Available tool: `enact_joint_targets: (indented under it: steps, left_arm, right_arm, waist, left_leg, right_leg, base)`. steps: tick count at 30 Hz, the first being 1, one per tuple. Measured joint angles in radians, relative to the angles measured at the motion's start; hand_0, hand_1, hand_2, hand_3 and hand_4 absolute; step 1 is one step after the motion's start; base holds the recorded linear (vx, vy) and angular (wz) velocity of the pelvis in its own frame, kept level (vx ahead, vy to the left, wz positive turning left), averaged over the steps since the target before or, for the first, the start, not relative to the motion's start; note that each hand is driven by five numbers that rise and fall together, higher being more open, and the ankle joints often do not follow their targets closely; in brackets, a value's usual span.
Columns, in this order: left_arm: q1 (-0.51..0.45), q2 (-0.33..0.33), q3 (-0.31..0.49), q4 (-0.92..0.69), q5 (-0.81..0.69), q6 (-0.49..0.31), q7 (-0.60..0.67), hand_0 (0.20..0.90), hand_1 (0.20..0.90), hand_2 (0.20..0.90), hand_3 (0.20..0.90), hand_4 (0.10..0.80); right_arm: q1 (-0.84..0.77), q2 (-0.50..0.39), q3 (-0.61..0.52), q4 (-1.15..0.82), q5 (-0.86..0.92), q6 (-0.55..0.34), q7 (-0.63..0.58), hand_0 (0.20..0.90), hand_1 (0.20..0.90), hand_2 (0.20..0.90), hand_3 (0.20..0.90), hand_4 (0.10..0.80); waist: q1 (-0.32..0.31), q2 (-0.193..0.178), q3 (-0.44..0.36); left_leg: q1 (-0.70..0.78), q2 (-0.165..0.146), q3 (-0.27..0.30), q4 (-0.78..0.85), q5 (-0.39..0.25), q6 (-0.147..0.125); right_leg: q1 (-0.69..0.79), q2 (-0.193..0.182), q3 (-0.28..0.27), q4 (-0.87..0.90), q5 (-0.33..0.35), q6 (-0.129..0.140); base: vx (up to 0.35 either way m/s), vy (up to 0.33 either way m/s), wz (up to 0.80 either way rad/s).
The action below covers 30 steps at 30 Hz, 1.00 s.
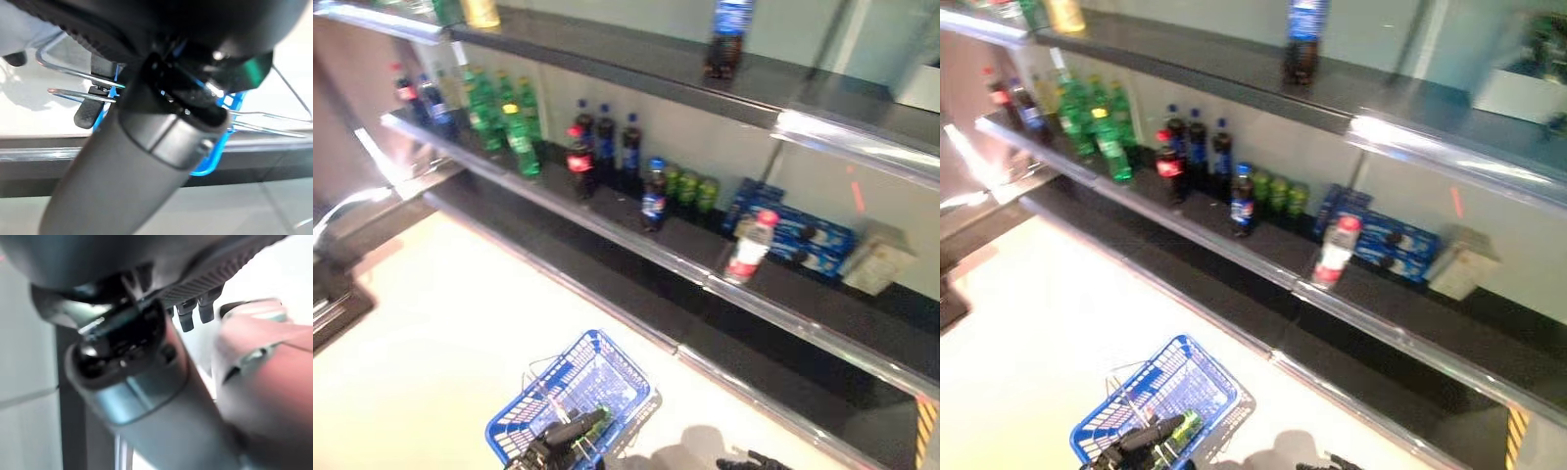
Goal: Pick up the drink and place into the basket.
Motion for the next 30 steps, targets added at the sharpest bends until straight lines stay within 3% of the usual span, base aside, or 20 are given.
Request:
enact_joint_targets:
  steps: [2, 3, 5, 7, 9, 10, 11, 12, 15, 19, 23, 25, 28, 30]
  left_arm:
    - [-0.005, 0.008, -0.005, -0.001, 0.0, 0.001, 0.004, 0.3, 0.3, 0.3, 0.2, 0.1]
    - [-0.015, 0.01, -0.024, -0.001, 0.0, 0.006, 0.007, 0.3, 0.3, 0.3, 0.2, 0.1]
    - [-0.02, 0.009, -0.031, 0.002, 0.0, 0.009, 0.008, 0.3, 0.3, 0.3, 0.2, 0.1]
    - [-0.02, 0.008, -0.031, 0.003, 0.0, 0.008, 0.008, 0.3, 0.3, 0.3, 0.2, 0.1]
    - [0.003, 0.029, -0.033, 0.004, 0.003, 0.009, 0.008, 0.3, 0.3, 0.3, 0.2, 0.1]
    - [0.013, 0.046, -0.037, 0.006, 0.009, 0.01, 0.01, 0.3, 0.3, 0.3, 0.2, 0.1]
    - [0.02, 0.043, -0.041, 0.006, 0.014, 0.009, 0.016, 0.3, 0.3, 0.3, 0.2, 0.1]
    - [0.025, 0.032, -0.044, -0.001, 0.012, 0.008, 0.015, 0.3, 0.3, 0.3, 0.2, 0.1]
    - [0.052, 0.035, -0.043, -0.024, 0.009, 0.007, 0.015, 0.3, 0.3, 0.3, 0.2, 0.1]
    - [0.065, 0.042, -0.031, -0.022, 0.008, 0.009, 0.018, 0.3, 0.3, 0.3, 0.2, 0.1]
    - [0.051, 0.036, -0.037, -0.024, 0.009, 0.015, 0.02, 0.3, 0.3, 0.3, 0.2, 0.1]
    - [0.042, 0.033, -0.048, -0.025, 0.011, 0.016, 0.019, 0.3, 0.3, 0.3, 0.2, 0.1]
    - [0.033, 0.04, -0.054, -0.026, 0.017, 0.015, 0.019, 0.3, 0.3, 0.3, 0.2, 0.1]
    - [0.039, 0.032, -0.053, -0.028, 0.016, 0.015, 0.019, 0.3, 0.3, 0.3, 0.2, 0.1]
  right_arm:
    - [-0.014, 0.004, 0.001, 0.002, 0.003, -0.004, 0.009, 0.9, 0.9, 0.9, 0.9, 0.8]
    - [-0.019, 0.003, -0.001, 0.003, 0.01, -0.013, 0.015, 0.9, 0.9, 0.9, 0.9, 0.8]
    - [-0.026, 0.003, 0.0, 0.005, 0.024, -0.021, 0.019, 0.9, 0.9, 0.9, 0.9, 0.8]
    - [-0.028, 0.006, 0.005, 0.011, 0.038, -0.029, 0.019, 0.9, 0.9, 0.9, 0.9, 0.8]
    - [-0.027, 0.026, 0.005, 0.03, 0.046, -0.037, 0.019, 0.9, 0.9, 0.9, 0.9, 0.8]
    - [-0.023, 0.037, 0.001, 0.033, 0.053, -0.035, 0.019, 0.9, 0.9, 0.9, 0.9, 0.8]
    - [-0.013, 0.038, -0.003, 0.039, 0.061, -0.033, 0.019, 0.9, 0.9, 0.9, 0.9, 0.8]
    - [-0.005, 0.028, -0.004, 0.053, 0.061, -0.032, 0.019, 0.9, 0.9, 0.9, 0.9, 0.8]
    - [-0.026, 0.015, -0.002, 0.052, 0.06, -0.024, 0.016, 0.9, 0.9, 0.9, 0.9, 0.8]
    - [-0.037, 0.01, -0.001, 0.035, 0.051, -0.018, 0.015, 0.9, 0.9, 0.9, 0.9, 0.8]
    - [-0.022, 0.012, 0.0, 0.033, 0.048, -0.009, 0.015, 0.9, 0.9, 0.9, 0.9, 0.8]
    - [0.003, 0.011, -0.002, 0.031, 0.047, -0.01, 0.015, 0.9, 0.9, 0.9, 0.9, 0.8]
    - [0.025, 0.006, -0.006, 0.031, 0.041, -0.01, 0.015, 0.9, 0.9, 0.9, 0.9, 0.8]
    - [0.039, -0.008, -0.007, 0.032, 0.04, -0.01, 0.015, 0.9, 0.9, 0.9, 0.9, 0.8]
  waist:
    - [-0.007, 0.012, 0.013]
    - [-0.018, 0.035, 0.027]
    - [-0.034, 0.053, 0.039]
    - [-0.045, 0.056, 0.041]
    - [-0.055, 0.032, 0.029]
    - [-0.063, 0.012, 0.027]
    - [-0.067, -0.005, 0.03]
    - [-0.055, -0.005, 0.028]
    - [-0.02, 0.01, 0.014]
    - [-0.029, 0.005, 0.007]
    - [-0.031, 0.005, 0.006]
    - [-0.039, 0.009, 0.0]
    - [-0.031, 0.028, -0.001]
    - [-0.025, 0.045, -0.008]
  left_leg:
    - [0.003, -0.002, -0.077, 0.001, 0.005, 0.007]
    - [0.007, -0.002, -0.153, 0.0, 0.007, 0.01]
    - [0.011, -0.01, -0.227, 0.0, 0.008, 0.011]
    - [0.01, -0.016, -0.301, 0.0, 0.004, 0.007]
    - [-0.002, -0.031, -0.375, -0.004, -0.011, -0.017]
    - [0.002, -0.043, -0.374, -0.005, -0.017, -0.033]
    - [0.015, -0.051, -0.347, 0.034, -0.038, -0.033]
    - [0.021, -0.059, -0.318, 0.07, -0.075, -0.04]
    - [0.054, -0.043, -0.315, 0.043, -0.086, -0.051]
    - [0.069, -0.037, -0.313, 0.029, -0.087, -0.055]
    - [0.046, -0.043, -0.245, 0.032, -0.076, -0.057]
    - [0.022, -0.039, -0.155, 0.028, -0.067, -0.067]
    - [-0.015, -0.005, -0.022, 0.045, -0.073, -0.058]
    - [-0.022, 0.0, -0.012, 0.051, -0.067, -0.065]
  right_leg:
    - [-0.03, 0.1, 0.031, 0.014, -0.048, -0.047]
    - [-0.031, 0.179, 0.067, -0.064, -0.078, -0.082]
    - [-0.02, 0.223, 0.11, -0.223, -0.084, -0.09]
    - [-0.003, 0.266, 0.192, -0.43, -0.055, -0.102]
    - [0.018, 0.282, 0.238, -0.617, -0.021, -0.095]
    - [0.042, 0.278, 0.262, -0.639, 0.037, -0.102]
    - [0.064, 0.276, 0.252, -0.637, 0.077, -0.131]
    - [0.077, 0.28, 0.235, -0.63, 0.086, -0.149]
    - [0.127, 0.304, 0.211, -0.672, 0.1, -0.181]
    - [0.178, 0.303, 0.189, -0.726, 0.103, -0.186]
    - [0.197, 0.29, 0.169, -0.726, 0.08, -0.177]
    - [0.203, 0.28, 0.108, -0.726, 0.064, -0.178]
    - [0.203, 0.278, 0.051, -0.71, 0.042, -0.184]
    - [0.201, 0.273, 0.029, -0.698, 0.031, -0.176]
  base:
    - [0.117, -0.115, 1.35]
    - [0.195, -0.19, 1.56]
    - [0.186, -0.163, 1.5]
    - [0.167, -0.123, 1.34]
    - [0.184, -0.137, 1.53]
    - [0.119, -0.102, 1.75]
    - [0.104, -0.137, 1.58]
    - [0.073, -0.117, 1.03]
    - [0.092, -0.116, 0.37]
    - [0.051, -0.068, 0.25]
    - [0.035, -0.001, 0.57]
    - [0.053, 0.04, 0.86]
    - [0.071, 0.06, 0.6]
    - [0.15, 0.13, 0.43]
